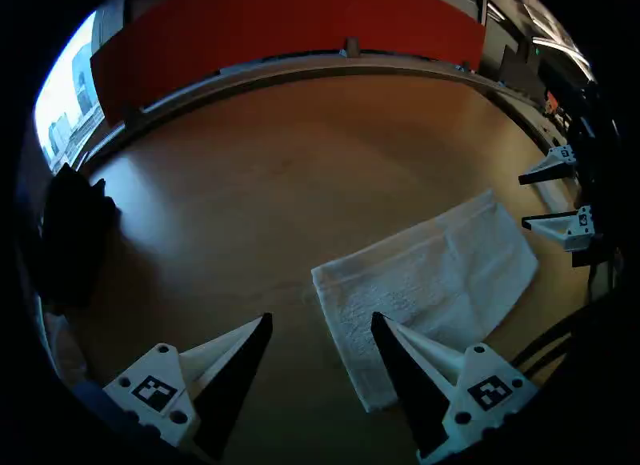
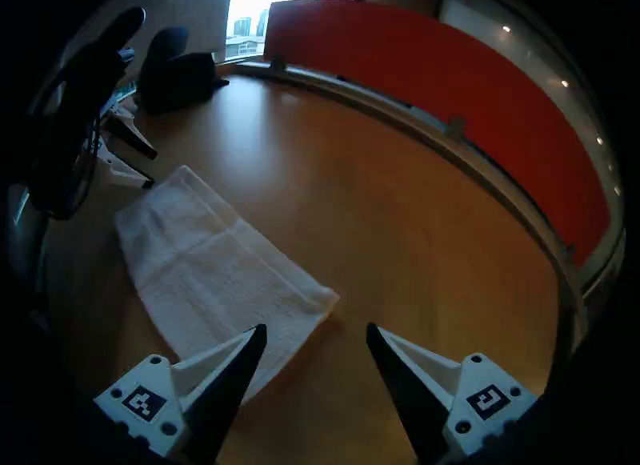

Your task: Fold towel

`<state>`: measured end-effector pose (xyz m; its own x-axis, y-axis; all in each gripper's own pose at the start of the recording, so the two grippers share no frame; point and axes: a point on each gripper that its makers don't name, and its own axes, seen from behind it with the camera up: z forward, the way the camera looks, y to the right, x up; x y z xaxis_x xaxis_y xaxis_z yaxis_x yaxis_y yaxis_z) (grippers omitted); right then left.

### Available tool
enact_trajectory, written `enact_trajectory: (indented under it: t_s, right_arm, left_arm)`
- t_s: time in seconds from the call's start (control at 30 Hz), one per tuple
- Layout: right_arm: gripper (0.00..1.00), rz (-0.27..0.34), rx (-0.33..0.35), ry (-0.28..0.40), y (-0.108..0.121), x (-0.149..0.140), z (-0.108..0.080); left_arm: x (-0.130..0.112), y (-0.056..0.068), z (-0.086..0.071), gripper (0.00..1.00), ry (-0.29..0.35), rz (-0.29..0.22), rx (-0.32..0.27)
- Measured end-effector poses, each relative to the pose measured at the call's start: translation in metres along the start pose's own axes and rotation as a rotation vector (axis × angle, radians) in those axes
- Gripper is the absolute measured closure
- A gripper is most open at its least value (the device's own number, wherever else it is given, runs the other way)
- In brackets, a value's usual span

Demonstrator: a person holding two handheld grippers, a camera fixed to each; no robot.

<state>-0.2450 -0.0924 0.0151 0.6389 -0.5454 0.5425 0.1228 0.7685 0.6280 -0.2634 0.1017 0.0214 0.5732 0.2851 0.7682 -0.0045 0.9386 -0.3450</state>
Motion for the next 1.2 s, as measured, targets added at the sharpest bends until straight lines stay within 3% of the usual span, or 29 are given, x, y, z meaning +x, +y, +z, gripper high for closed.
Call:
enact_trajectory:
  t_s: [0.27,0.9,1.2]
  right_arm:
    - [0.00,0.045,0.005,0.011,-0.007,-0.009,-0.013]
    - [0.00,0.107,0.006,0.019,-0.030,-0.042,-0.055]
    - [0.00,0.150,-0.003,0.025,-0.032,-0.049,-0.063]
  left_arm:
    - [-0.010,0.005,-0.012,0.08,0.004,-0.035,-0.013]
    - [-0.060,0.021,-0.049,0.08,-0.009,-0.110,-0.012]
    - [-0.068,0.019,-0.060,0.08,0.005,-0.150,0.018]
